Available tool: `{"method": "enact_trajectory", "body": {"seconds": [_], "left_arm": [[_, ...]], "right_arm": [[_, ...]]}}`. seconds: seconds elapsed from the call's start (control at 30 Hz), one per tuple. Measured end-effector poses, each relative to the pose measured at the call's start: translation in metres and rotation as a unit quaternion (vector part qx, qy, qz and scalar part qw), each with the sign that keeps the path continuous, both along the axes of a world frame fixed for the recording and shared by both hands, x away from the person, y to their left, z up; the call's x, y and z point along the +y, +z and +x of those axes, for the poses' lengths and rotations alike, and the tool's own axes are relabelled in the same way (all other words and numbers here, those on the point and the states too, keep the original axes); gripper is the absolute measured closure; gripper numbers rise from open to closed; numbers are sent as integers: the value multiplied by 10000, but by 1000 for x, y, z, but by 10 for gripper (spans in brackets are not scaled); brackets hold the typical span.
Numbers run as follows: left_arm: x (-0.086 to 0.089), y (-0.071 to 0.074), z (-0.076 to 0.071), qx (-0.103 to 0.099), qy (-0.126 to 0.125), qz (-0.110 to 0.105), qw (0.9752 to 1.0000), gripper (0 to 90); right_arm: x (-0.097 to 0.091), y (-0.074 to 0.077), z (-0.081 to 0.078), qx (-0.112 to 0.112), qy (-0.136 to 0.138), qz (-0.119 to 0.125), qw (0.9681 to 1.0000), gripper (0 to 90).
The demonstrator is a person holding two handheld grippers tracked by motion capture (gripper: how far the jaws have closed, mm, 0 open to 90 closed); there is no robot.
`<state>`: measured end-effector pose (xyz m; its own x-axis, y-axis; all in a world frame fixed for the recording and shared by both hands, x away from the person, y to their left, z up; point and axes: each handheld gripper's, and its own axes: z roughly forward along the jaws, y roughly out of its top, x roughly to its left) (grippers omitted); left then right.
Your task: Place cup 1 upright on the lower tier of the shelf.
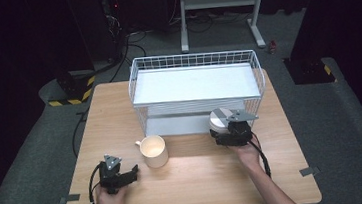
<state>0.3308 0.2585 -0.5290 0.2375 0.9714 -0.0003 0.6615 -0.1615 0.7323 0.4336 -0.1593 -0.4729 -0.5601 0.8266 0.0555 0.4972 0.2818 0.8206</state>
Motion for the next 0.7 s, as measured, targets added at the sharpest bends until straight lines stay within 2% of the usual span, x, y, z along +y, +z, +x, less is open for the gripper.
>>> {"method": "enact_trajectory", "body": {"seconds": [0.23,0.7], "left_arm": [[0,0,0,0,1,0,10000,166],[0,0,0,-9,5,1,10000,166]], "right_arm": [[3,-1,9,-18,-74,-107,9999,188],[4,-4,17,-97,-124,-89,9998,188]]}}
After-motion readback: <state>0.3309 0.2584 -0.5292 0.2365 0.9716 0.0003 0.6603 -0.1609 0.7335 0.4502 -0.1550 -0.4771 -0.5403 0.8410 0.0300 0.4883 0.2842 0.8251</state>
